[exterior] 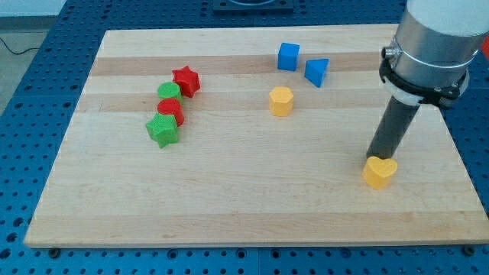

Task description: Push the yellow hexagon into yellow heart

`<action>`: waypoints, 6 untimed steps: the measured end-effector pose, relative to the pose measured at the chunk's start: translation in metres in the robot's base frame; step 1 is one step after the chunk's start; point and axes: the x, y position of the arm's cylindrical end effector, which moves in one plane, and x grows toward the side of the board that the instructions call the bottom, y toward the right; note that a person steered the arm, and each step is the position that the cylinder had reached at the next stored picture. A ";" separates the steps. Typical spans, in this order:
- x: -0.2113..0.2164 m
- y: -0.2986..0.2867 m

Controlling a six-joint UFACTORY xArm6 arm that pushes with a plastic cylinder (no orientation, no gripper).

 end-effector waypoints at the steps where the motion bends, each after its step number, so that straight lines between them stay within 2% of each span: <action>1: 0.018 0.007; 3: 0.032 0.025; 4: 0.004 0.031; 5: -0.035 -0.010; 6: -0.033 -0.095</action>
